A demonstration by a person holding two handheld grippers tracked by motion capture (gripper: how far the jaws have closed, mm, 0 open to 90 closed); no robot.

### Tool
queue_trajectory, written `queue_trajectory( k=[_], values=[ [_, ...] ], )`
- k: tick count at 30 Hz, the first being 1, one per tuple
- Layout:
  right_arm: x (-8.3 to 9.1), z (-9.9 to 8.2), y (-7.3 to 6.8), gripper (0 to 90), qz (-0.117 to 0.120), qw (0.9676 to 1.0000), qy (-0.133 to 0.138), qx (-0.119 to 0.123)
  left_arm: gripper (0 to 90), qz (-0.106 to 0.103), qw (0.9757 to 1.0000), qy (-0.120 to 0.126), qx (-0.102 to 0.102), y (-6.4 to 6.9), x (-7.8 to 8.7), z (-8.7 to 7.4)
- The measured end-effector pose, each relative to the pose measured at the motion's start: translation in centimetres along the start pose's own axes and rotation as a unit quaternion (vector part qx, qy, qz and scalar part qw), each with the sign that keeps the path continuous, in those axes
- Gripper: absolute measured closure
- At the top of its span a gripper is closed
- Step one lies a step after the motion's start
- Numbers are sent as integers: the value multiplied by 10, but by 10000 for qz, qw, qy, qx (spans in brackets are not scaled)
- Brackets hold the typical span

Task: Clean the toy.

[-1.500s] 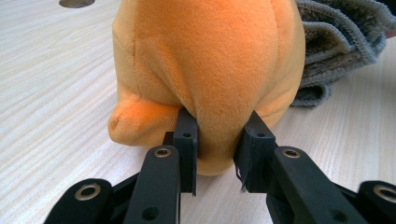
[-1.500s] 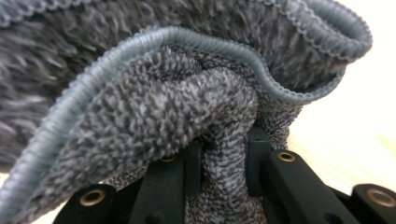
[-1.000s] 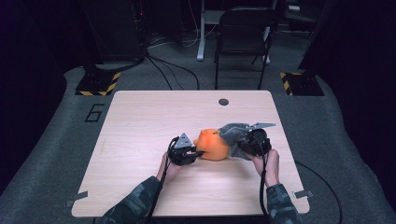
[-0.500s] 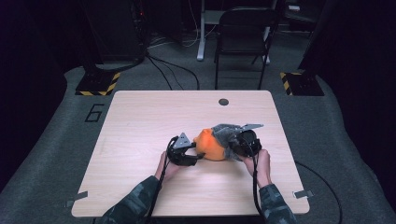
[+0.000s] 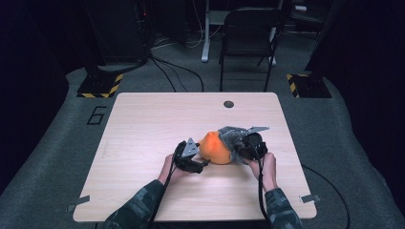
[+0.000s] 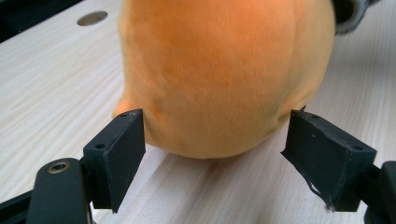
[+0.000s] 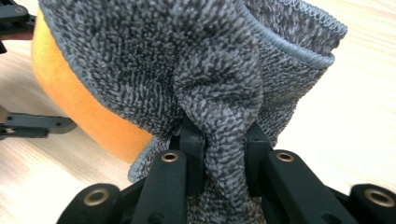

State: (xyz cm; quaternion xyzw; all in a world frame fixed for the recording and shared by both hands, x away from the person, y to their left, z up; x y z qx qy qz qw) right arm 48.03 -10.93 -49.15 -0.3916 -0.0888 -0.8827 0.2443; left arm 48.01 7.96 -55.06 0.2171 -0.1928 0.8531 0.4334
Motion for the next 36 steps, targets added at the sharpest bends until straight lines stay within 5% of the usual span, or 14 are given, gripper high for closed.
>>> queue_trajectory(
  k=[9, 15, 23, 29, 33, 36],
  values=[
    [-1, -2, 4, 758, 7, 10000, 9, -31, 252, 235, 9989, 145, -389, 1, -6, 1],
    [-2, -4, 5, 760, 40, 9999, 2, -144, 288, 188, 9986, 214, -440, 2, -11, 3],
    [-4, -3, 3, 762, 46, 9999, 35, -120, 560, 89, 9985, 267, -469, 2, -12, 2],
    [-2, -4, 4, 761, 143, 9998, 97, -123, 676, 103, 9987, 213, -457, 2, -12, 1],
    [15, -2, 17, 761, 117, 9992, 329, -169, 710, 48, 9993, 251, -258, 0, -13, 0],
    [35, -7, 38, 762, -125, 9979, 431, -476, 719, 46, 9994, 251, -245, 0, -11, 0]
  ],
)
Point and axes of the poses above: each handheld gripper's, and its own axes: x roughly backward along the jaws, z roughly out of its top, y roughly to its right, the point moved 7 cm from there along -x, roughly forward along the jaws, and after that the axes turned 1 degree about x, right-handed, at the moved point
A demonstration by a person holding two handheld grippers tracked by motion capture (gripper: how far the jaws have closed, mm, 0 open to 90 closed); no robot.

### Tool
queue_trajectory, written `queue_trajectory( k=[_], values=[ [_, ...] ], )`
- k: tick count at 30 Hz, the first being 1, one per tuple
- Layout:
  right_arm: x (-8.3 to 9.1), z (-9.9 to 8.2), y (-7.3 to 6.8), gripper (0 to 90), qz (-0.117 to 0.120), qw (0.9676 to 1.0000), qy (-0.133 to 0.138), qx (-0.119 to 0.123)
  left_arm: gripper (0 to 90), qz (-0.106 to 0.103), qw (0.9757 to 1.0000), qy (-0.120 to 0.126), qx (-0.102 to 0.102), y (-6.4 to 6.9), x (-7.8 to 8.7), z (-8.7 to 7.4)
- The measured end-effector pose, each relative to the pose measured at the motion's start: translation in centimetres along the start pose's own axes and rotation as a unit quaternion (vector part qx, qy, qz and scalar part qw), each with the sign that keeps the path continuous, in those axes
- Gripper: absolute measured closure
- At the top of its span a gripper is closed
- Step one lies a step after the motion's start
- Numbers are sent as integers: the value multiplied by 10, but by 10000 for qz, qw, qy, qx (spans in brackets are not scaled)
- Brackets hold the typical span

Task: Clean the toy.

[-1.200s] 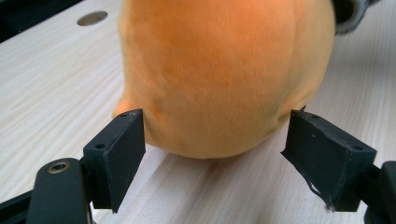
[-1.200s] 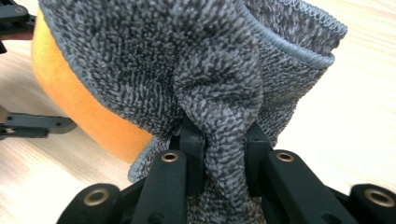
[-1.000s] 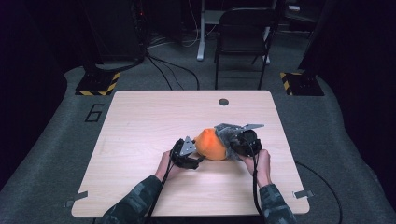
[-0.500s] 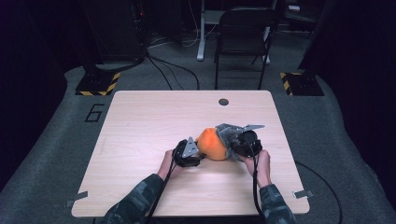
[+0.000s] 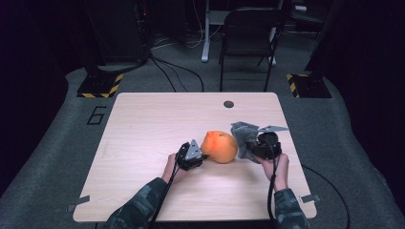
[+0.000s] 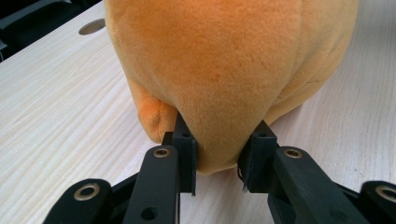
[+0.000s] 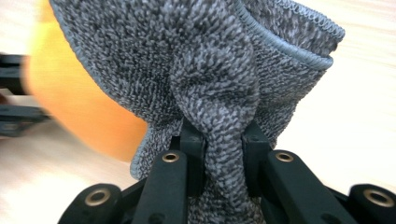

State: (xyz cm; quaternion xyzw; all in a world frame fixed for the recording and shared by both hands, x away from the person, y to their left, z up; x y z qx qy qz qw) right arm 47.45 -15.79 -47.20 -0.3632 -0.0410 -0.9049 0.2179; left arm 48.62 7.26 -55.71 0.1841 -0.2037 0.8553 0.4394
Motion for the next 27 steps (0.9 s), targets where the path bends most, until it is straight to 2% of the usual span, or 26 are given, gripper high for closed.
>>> queue_trajectory(
  k=[2, 4, 6, 8, 10, 13, 14, 17, 21, 27],
  values=[
    [7, -6, 14, 762, -78, 9998, -8, -165, 721, 11, 10000, 6, -28, 0, 0, 0],
    [10, -17, 25, 761, -252, 9993, -73, -251, 722, 15, 10000, 10, -3, 0, 0, 0],
    [9, -37, 36, 761, -451, 9982, -323, -249, 726, 22, 10000, 18, -40, 0, 0, 0],
    [6, -46, 42, 760, -497, 9974, -432, -302, 736, 0, 10000, 65, 44, 0, 0, 0],
    [2, -47, 44, 759, -510, 9970, -451, -380, 744, 0, 9999, 94, 40, 0, 0, 0],
    [-5, -49, 43, 757, -485, 9969, -529, -320, 763, 54, 9999, 111, -24, 1, 0, 1],
    [-7, -50, 41, 756, -494, 9966, -565, -351, 769, 48, 9999, 114, -5, 1, 0, 1],
    [-12, -52, 43, 755, -529, 9965, -600, -243, 772, 53, 9998, 177, 30, 2, 1, 1],
    [-14, -52, 44, 754, -510, 9962, -629, -319, 774, 21, 9998, 212, 38, 1, 2, 1],
    [-14, -53, 49, 751, -516, 9962, -613, -352, 775, -80, 9991, 355, 220, 1, 7, 8]
  ],
)
Point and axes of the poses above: each handheld gripper's, and its own axes: x roughly backward along the jaws, z roughly out of its top, y roughly to its right, the point moved 7 cm from there along -x, roughly forward along the jaws, and after that the axes turned 1 degree about x, right-handed, at the moved point
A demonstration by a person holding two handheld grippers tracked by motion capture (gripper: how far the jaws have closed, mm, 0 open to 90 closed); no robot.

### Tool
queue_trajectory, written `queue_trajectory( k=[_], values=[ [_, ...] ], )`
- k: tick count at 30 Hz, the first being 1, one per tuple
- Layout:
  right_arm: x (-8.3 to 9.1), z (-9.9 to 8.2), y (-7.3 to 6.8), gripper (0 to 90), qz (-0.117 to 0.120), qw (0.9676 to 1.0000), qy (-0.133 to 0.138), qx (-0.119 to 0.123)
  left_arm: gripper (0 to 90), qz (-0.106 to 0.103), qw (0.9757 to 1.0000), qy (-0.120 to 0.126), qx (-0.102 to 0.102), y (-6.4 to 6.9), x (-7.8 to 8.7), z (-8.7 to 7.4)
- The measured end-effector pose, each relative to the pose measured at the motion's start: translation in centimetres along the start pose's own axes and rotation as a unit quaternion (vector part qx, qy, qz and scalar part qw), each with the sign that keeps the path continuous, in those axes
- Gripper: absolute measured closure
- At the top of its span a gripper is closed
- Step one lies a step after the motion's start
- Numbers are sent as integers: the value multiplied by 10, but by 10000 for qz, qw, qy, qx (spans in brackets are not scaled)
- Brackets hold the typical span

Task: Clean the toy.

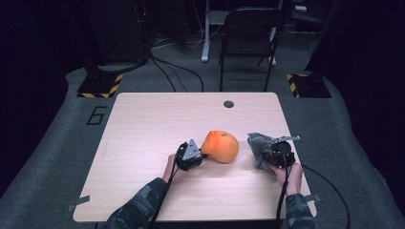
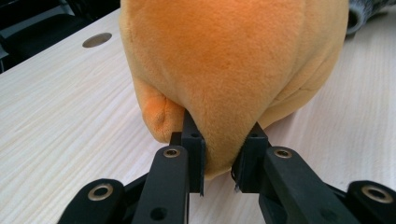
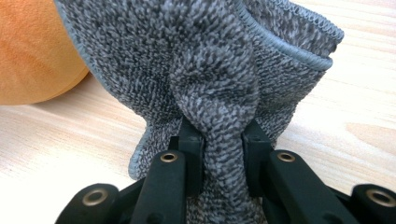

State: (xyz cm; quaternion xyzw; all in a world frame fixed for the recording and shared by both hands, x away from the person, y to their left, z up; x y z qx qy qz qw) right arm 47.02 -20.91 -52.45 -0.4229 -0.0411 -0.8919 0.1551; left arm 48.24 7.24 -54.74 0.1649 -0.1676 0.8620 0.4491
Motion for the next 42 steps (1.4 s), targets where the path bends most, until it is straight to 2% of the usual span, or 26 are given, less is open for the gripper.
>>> queue_trajectory(
  k=[3, 6, 8, 9, 10, 11, 13, 17, 20, 22, 24, 25, 26, 27, 28, 29, 30, 31, 32, 33, 34, 36, 38, 42],
  values=[
    [1, 0, 3, 750, -9, 10000, 12, -17, 775, -70, 9998, 86, 187, -1, 5, 6],
    [1, -1, 4, 750, -23, 10000, 18, -66, 774, -135, 9985, 227, 481, -2, 14, 15],
    [1, -1, 5, 750, -25, 10000, 12, -67, 773, -150, 9981, 246, 543, -2, 16, 18],
    [1, -1, 5, 750, -25, 10000, 12, -67, 773, -194, 9970, 259, 706, -3, 20, 22],
    [1, -1, 4, 749, -27, 9999, -8, -98, 772, -236, 9966, 221, 758, -3, 24, 24],
    [1, -1, 4, 749, -30, 9999, -9, -100, 771, -226, 9951, 197, 938, -5, 29, 27],
    [0, -1, 4, 749, -32, 10000, -11, -63, 770, -212, 9940, 182, 1054, -6, 33, 30],
    [-3, -1, 1, 749, 4, 10000, -51, -39, 769, -360, 9864, 69, 1602, -6, 39, 31],
    [-4, -1, -1, 748, 101, 9999, -38, -17, 768, -415, 9824, 9, 1823, -7, 41, 29],
    [-4, -1, -2, 748, 115, 9999, -57, -65, 768, -488, 9762, -19, 2113, -7, 42, 28],
    [-4, -1, -2, 748, 106, 9999, -61, -50, 768, -534, 9717, -64, 2300, -7, 43, 27],
    [-4, -1, -2, 748, 110, 9999, -70, -65, 767, -584, 9677, -108, 2450, -7, 43, 25],
    [-5, -1, -2, 748, 101, 9999, -71, -65, 767, -590, 9653, -152, 2539, -6, 42, 24],
    [-6, -1, -1, 748, 102, 9999, -62, -21, 766, -620, 9614, -213, 2671, -5, 41, 21],
    [-6, -1, -1, 748, 99, 9999, -67, -15, 765, -648, 9592, -288, 2735, -5, 39, 18],
    [-7, -2, -2, 748, 102, 9999, -84, -29, 763, -625, 9588, -381, 2745, -5, 37, 14],
    [-8, -2, -2, 748, 102, 9999, -103, -15, 761, -649, 9555, -448, 2844, -5, 34, 10],
    [-8, -3, -3, 748, 103, 9998, -146, -57, 759, -657, 9541, -505, 2878, -6, 30, 5],
    [-10, -3, -3, 748, 102, 9998, -156, -13, 757, -598, 9540, -580, 2881, -8, 26, -2],
    [-11, -2, -4, 748, 82, 9998, -163, 25, 753, -623, 9522, -589, 2933, -9, 24, -4],
    [-11, -2, -5, 748, 94, 9998, -175, 19, 749, -622, 9516, -570, 2956, -10, 24, -5],
    [-10, -1, -7, 748, 81, 9998, -159, 54, 735, -558, 9525, -567, 2941, -12, 24, -4],
    [-8, 2, -10, 750, 92, 9998, -103, 116, 720, -572, 9522, -578, 2946, -11, 24, -4],
    [8, 14, -24, 756, 145, 9993, 143, 301, 692, -547, 9523, -582, 2944, -12, 23, -4]
  ],
)
Point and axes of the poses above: each handheld gripper's, and its own axes: x roughly backward along the jaws, z roughly out of its top, y roughly to its right, the point moved 7 cm from there along -x, roughly forward along the jaws, and after that the axes turned 1 degree about x, right-handed, at the moved point
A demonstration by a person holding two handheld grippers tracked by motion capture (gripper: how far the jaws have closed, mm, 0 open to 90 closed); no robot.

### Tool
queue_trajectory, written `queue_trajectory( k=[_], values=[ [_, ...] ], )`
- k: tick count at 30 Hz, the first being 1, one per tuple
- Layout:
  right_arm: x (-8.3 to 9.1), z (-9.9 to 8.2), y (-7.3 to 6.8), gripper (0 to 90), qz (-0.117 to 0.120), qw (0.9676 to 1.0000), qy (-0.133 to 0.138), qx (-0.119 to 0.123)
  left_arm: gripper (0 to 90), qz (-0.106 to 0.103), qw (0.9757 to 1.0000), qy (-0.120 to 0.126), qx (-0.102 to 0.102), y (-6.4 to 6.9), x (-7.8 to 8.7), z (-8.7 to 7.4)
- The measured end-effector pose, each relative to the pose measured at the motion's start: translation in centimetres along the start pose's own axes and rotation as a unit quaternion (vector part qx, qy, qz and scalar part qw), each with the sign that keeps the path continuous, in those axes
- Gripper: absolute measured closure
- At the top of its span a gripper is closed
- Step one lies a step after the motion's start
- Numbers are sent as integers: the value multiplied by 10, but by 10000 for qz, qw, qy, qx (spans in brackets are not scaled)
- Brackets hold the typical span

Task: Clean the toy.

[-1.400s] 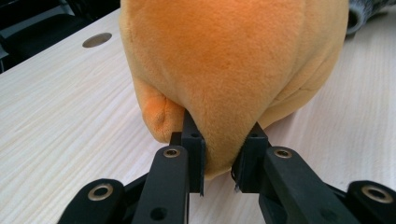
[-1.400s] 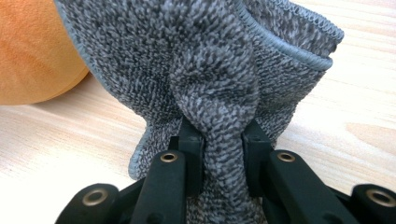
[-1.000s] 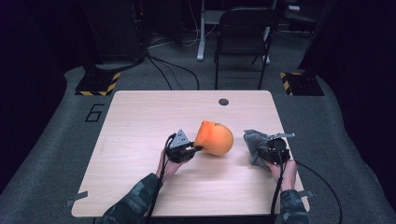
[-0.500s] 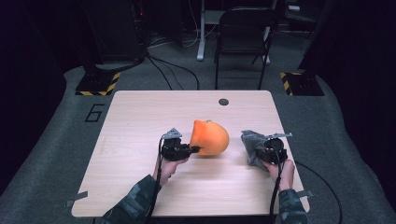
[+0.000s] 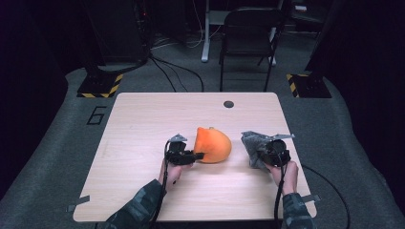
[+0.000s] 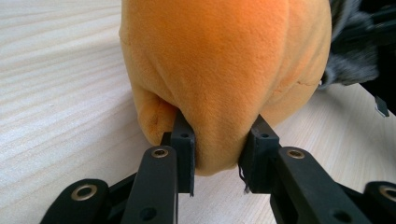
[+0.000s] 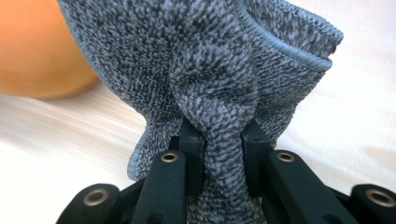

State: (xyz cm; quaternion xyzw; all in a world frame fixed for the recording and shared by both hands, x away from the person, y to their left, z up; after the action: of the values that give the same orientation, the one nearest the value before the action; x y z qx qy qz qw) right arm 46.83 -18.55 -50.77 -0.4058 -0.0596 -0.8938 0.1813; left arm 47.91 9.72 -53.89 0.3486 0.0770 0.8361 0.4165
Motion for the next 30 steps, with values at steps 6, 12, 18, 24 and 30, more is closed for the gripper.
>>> queue_trajectory(
  k=[6, 12, 18, 24, 30],
  values=[
    [24, 30, -49, 757, 348, 9973, 410, 508, 667, 39, 10000, 8, -16, -1, -1, 2],
    [23, 59, -124, 756, 646, 9880, 631, 1254, 663, 127, 9996, -14, -265, 3, -1, 3],
    [-15, 60, -131, 767, 400, 9887, 372, 1399, 631, 325, 9959, -53, -848, 5, -5, 1],
    [-24, 57, -121, 773, 508, 9902, 328, 1260, 461, 524, 9900, 80, -1306, 6, -6, 2],
    [-25, 56, -117, 773, 504, 9906, 362, 1216, 435, 782, 9785, 168, -1903, 7, -6, 0]
  ],
)
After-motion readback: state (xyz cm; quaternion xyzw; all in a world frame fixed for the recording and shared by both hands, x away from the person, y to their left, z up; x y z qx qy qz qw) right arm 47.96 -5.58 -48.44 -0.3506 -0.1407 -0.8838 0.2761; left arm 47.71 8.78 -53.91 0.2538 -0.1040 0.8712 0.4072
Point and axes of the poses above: each handheld gripper's, and its own axes: x roughly backward along the jaws, z roughly out of its top, y roughly to its right, the point moved 7 cm from there along -x, roughly forward along the jaws, and after that the axes turned 1 degree about x, right-handed, at the moved point
